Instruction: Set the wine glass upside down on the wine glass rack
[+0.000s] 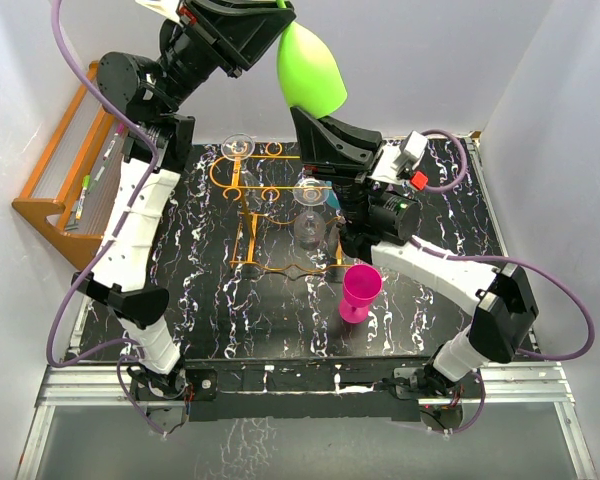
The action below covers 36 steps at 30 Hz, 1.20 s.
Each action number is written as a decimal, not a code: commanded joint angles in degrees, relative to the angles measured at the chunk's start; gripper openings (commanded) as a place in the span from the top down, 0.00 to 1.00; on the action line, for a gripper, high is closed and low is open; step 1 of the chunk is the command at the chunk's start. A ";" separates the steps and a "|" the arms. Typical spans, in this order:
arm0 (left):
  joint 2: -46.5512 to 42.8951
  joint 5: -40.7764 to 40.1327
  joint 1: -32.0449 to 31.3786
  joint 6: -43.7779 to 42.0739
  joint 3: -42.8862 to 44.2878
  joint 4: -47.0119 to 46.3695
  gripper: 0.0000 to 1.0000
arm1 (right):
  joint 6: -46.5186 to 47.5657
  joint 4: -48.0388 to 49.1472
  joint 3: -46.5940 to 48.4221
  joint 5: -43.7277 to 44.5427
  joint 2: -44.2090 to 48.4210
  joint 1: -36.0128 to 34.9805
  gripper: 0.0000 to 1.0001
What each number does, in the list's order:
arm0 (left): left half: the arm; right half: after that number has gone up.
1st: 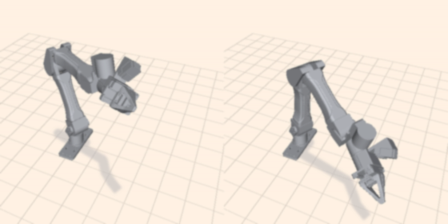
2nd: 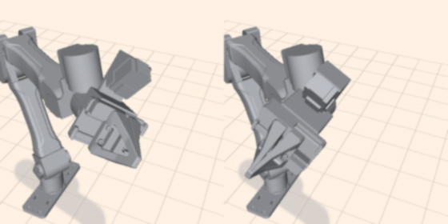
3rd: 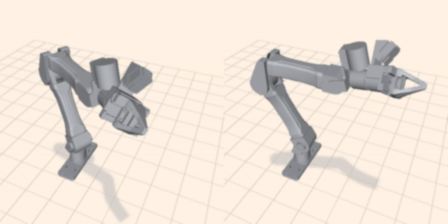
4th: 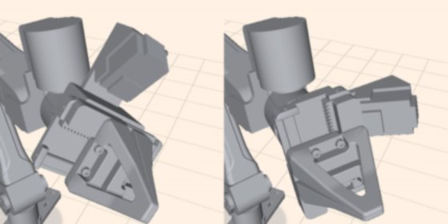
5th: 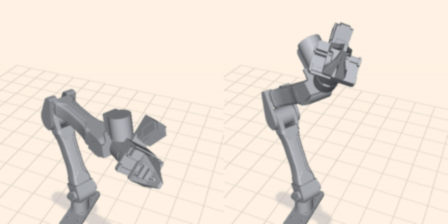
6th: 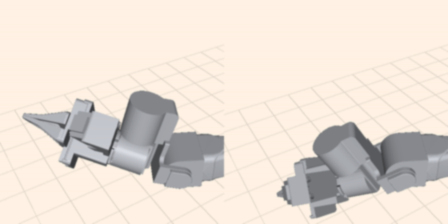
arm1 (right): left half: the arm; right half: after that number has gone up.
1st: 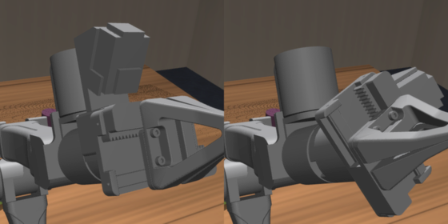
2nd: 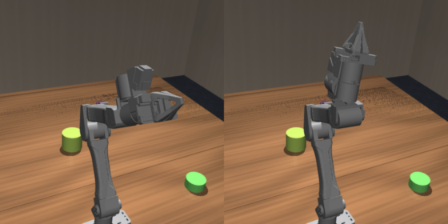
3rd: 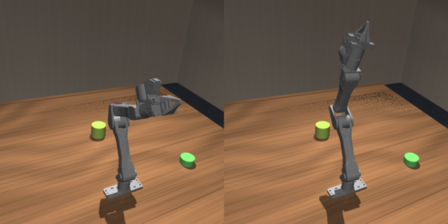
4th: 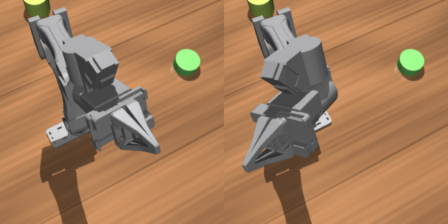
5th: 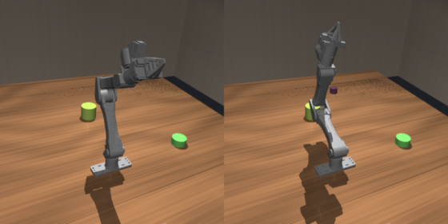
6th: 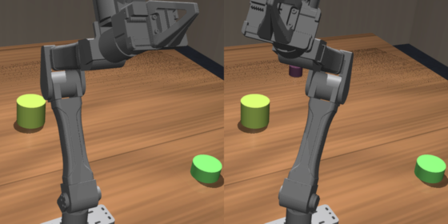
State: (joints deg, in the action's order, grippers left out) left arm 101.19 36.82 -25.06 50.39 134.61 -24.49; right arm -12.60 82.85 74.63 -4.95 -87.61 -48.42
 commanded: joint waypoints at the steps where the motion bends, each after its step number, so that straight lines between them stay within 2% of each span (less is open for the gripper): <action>1: 0.06 0.44 -0.10 -4.90 0.15 0.64 1.00 | -2.14 6.78 4.65 -5.71 0.09 -0.88 0.88; 6: -0.10 -0.21 -0.34 -5.99 0.44 1.55 1.00 | -3.62 5.79 5.90 -6.39 -1.12 -0.87 0.84; 10: -0.08 -0.34 -0.35 -7.35 1.49 2.06 1.00 | -4.22 5.17 6.11 -6.47 -1.56 -0.95 0.72; 14: -0.06 -0.28 -0.33 -8.46 2.44 2.35 1.00 | -3.99 5.09 5.54 -5.47 -1.20 -0.96 0.65; 24: 0.51 -0.79 -0.40 -7.72 3.73 1.46 1.00 | -4.19 1.53 7.64 -8.56 -2.40 -1.17 0.56; 27: 0.43 -0.58 -0.38 -7.47 3.68 1.56 1.00 | -3.64 -0.48 8.86 -9.85 -3.14 -1.58 0.47; 29: 0.35 -0.14 -0.43 -7.10 3.41 1.39 1.00 | -2.81 -2.51 9.72 -9.77 -3.39 -1.85 0.38; 30: 0.29 -0.15 -0.43 -6.92 3.34 1.38 1.00 | -2.37 -3.34 10.05 -9.92 -3.43 -2.04 0.18; 31: 0.30 -0.05 -0.43 -6.85 3.26 1.35 1.00 | -1.89 -3.98 10.17 -10.17 -3.46 -2.07 0.04; 36: 0.00 0.43 -0.42 -6.72 3.29 1.46 1.00 | -0.34 -3.96 9.13 -8.67 -2.76 -2.26 0.02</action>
State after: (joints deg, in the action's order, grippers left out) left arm 101.41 35.79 -25.32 44.86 137.64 -22.33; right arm -14.63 79.35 81.78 -12.29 -91.53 -50.02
